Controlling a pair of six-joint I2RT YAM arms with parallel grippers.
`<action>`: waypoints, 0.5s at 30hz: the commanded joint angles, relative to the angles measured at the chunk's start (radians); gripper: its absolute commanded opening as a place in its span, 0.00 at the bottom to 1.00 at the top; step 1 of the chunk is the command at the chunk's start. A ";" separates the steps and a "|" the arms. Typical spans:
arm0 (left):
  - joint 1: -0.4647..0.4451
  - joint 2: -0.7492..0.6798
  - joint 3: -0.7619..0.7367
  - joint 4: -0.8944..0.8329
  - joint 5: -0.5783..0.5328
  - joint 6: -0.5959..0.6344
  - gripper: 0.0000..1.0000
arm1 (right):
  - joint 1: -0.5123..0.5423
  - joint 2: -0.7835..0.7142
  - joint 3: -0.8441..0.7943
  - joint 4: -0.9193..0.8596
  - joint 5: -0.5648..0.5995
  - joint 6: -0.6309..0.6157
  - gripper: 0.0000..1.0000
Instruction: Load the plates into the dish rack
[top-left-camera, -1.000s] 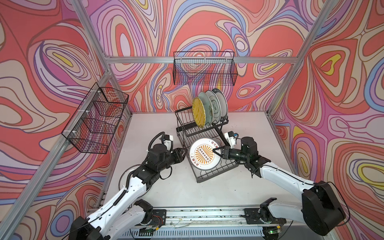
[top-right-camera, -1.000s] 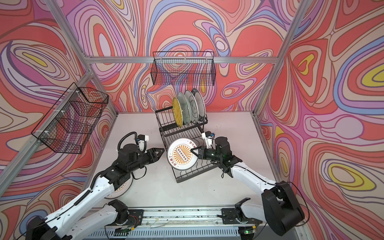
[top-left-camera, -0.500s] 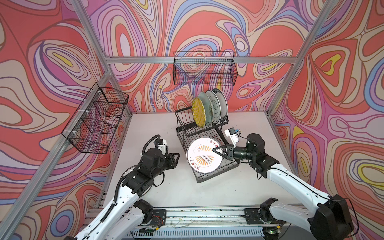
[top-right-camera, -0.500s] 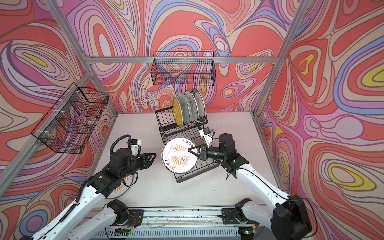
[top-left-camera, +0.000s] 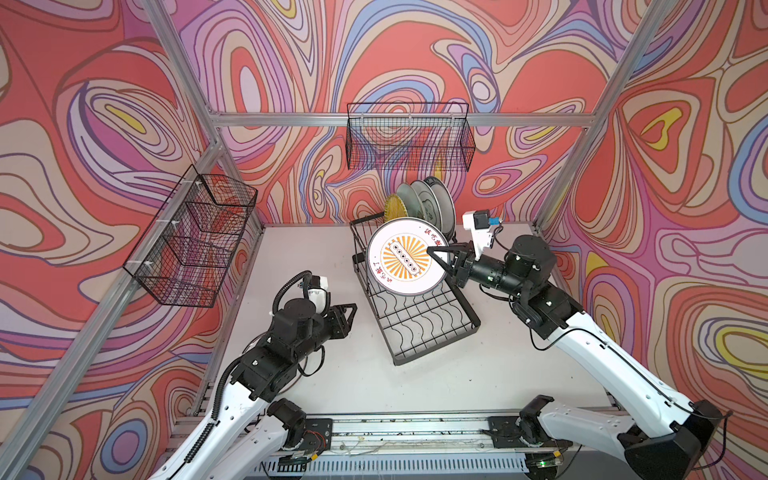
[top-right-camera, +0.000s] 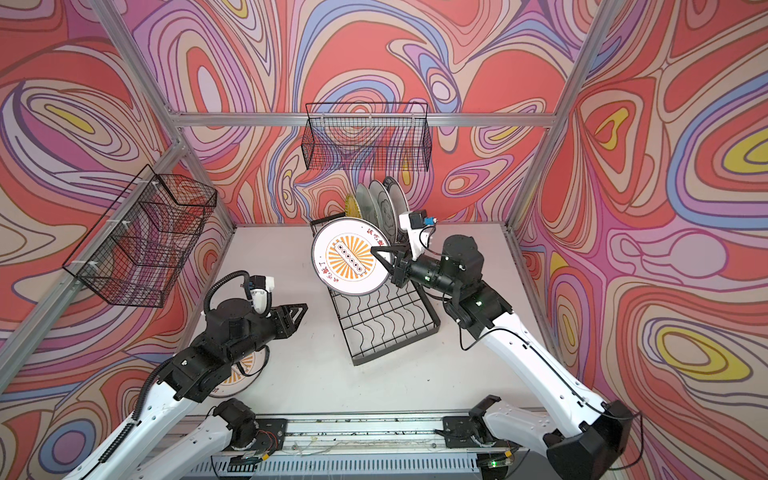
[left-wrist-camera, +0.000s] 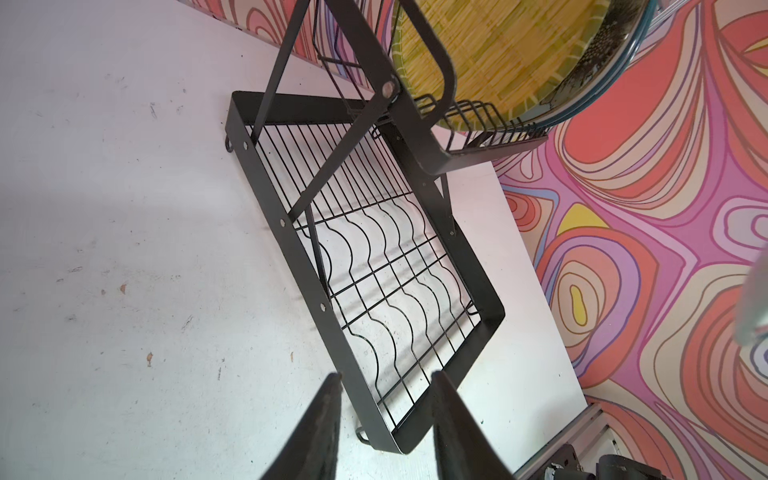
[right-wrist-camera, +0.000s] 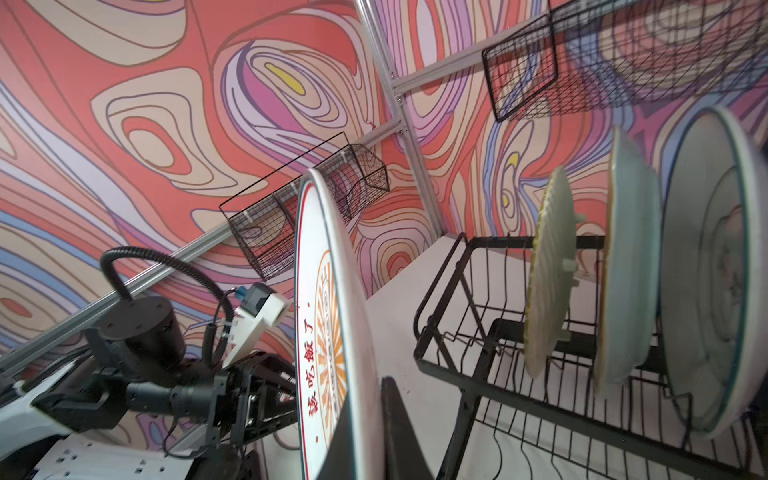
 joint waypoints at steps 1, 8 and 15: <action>-0.016 -0.003 0.032 -0.042 -0.044 0.015 0.39 | 0.057 0.045 0.083 -0.050 0.226 -0.082 0.00; -0.110 0.062 0.115 -0.178 -0.240 0.025 0.37 | 0.206 0.134 0.204 -0.082 0.615 -0.171 0.00; -0.209 0.129 0.161 -0.223 -0.352 0.038 0.37 | 0.384 0.262 0.336 -0.047 0.971 -0.322 0.00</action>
